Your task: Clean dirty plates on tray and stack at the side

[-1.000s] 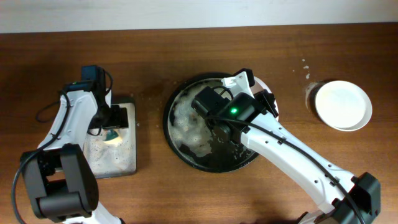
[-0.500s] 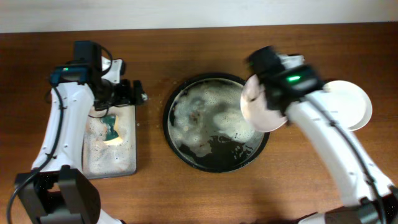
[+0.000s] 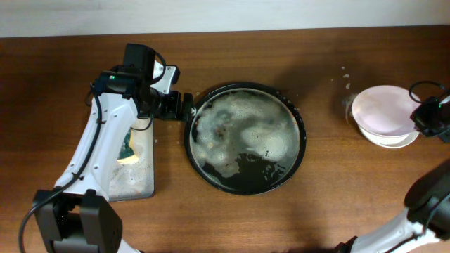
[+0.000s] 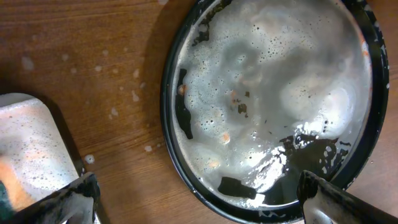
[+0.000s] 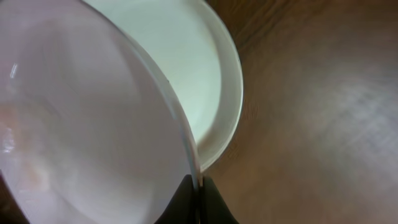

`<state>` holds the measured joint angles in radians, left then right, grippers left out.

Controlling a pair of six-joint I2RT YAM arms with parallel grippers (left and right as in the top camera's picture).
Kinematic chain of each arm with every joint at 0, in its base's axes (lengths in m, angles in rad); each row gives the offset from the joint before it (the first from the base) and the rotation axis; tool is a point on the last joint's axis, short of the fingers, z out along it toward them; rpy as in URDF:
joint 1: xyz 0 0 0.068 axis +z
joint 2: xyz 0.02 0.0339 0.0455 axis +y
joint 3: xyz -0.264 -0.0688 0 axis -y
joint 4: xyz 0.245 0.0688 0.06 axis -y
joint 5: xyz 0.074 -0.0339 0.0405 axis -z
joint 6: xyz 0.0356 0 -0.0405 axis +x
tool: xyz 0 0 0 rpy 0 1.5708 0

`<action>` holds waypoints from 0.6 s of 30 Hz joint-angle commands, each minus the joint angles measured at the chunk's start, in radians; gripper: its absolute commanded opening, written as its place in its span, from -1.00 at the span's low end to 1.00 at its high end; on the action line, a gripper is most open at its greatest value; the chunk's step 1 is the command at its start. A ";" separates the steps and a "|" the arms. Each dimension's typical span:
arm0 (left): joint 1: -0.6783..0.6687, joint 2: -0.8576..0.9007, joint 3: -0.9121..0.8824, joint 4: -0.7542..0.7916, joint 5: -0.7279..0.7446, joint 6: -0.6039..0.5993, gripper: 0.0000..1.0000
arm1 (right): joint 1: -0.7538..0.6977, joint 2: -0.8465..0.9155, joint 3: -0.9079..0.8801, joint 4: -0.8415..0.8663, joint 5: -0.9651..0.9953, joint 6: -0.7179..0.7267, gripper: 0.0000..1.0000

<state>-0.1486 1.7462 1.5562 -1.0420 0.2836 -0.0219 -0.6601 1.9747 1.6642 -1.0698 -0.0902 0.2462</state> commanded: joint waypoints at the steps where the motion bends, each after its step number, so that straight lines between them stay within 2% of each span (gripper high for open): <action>1: -0.001 -0.011 0.014 0.001 -0.003 0.016 0.98 | -0.026 0.043 0.008 0.041 -0.056 -0.030 -0.92; 4: -0.001 -0.011 0.014 0.002 -0.003 0.016 0.98 | -0.037 0.047 0.008 0.076 -0.052 -0.029 -0.90; 6: -0.001 -0.011 0.014 0.002 -0.003 0.016 0.98 | -0.037 0.047 0.008 0.075 -0.054 -0.029 0.02; 7: -0.001 -0.011 0.014 0.002 -0.002 0.016 0.98 | -0.037 0.039 0.009 0.067 -0.058 -0.029 0.14; 10: -0.001 -0.011 0.014 -0.003 -0.002 0.016 0.99 | -0.034 -0.039 0.010 0.060 -0.091 -0.029 0.13; 13: -0.006 -0.011 0.014 -0.002 0.001 0.020 0.98 | -0.007 -0.196 0.010 0.047 -0.244 -0.064 0.13; 15: -0.029 -0.016 0.014 -0.012 -0.002 0.065 0.96 | 0.094 -0.367 0.010 -0.016 -0.329 -0.134 0.14; 18: -0.038 -0.076 0.014 -0.024 -0.048 0.064 0.88 | 0.299 -0.531 0.010 -0.117 -0.310 -0.168 0.22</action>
<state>-0.1757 1.7443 1.5562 -1.0580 0.2722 0.0113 -0.4980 1.5505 1.6669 -1.1355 -0.3553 0.1314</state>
